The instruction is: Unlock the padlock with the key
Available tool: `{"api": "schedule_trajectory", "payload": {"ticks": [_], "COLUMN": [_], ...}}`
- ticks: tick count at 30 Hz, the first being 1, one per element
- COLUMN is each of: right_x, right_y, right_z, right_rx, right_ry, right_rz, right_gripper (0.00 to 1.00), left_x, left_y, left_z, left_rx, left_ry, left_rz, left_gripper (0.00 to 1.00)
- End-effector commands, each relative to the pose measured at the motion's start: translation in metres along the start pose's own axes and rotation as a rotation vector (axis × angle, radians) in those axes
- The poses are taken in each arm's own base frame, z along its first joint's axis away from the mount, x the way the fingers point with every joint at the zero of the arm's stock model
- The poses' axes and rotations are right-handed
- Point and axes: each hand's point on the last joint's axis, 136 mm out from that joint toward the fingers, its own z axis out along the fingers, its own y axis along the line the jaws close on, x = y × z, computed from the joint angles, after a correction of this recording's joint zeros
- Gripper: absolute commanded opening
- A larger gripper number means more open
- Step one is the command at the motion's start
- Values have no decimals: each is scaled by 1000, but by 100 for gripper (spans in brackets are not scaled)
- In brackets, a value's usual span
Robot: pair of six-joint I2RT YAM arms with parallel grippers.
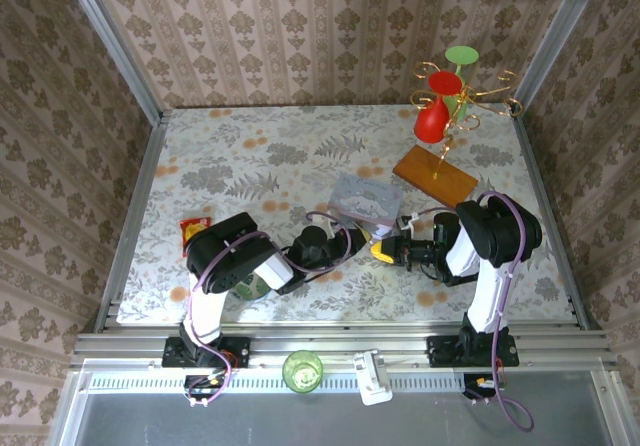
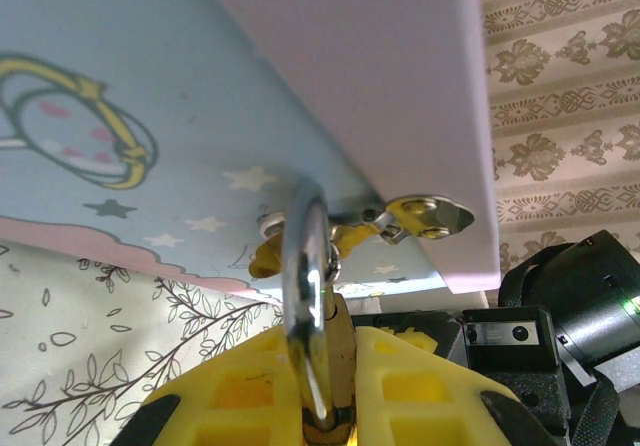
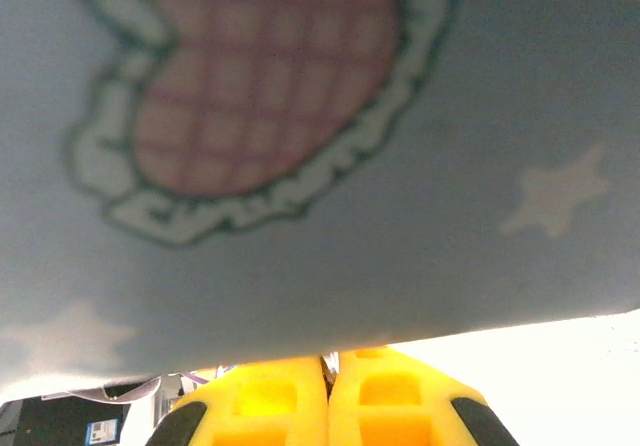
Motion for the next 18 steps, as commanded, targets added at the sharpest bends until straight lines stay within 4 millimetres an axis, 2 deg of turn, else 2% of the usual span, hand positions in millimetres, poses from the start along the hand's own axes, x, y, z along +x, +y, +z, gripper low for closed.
{"api": "schedule_trajectory", "payload": {"ticks": [1,9,14,18], "right_x": [-27,-44,-53,-55], "right_y": [-7,1,3,6], "right_z": [-2,-3,-2,-3], "right_rx": [30,18,5,3], "right_ry": [-101,-136,-132,-137], "right_rz": [-13,-52,-87,-119], "right_gripper": [0,0,0,0], "left_x": [39,43,45,48], "left_y": [-47,-61,-90,-82], "left_z": [5,7,7,7], "left_rx": [169,205,282,263], "left_ry": [141,163,203,217], "left_rz": [46,32,27,11], "left_gripper": [0,0,0,0]}}
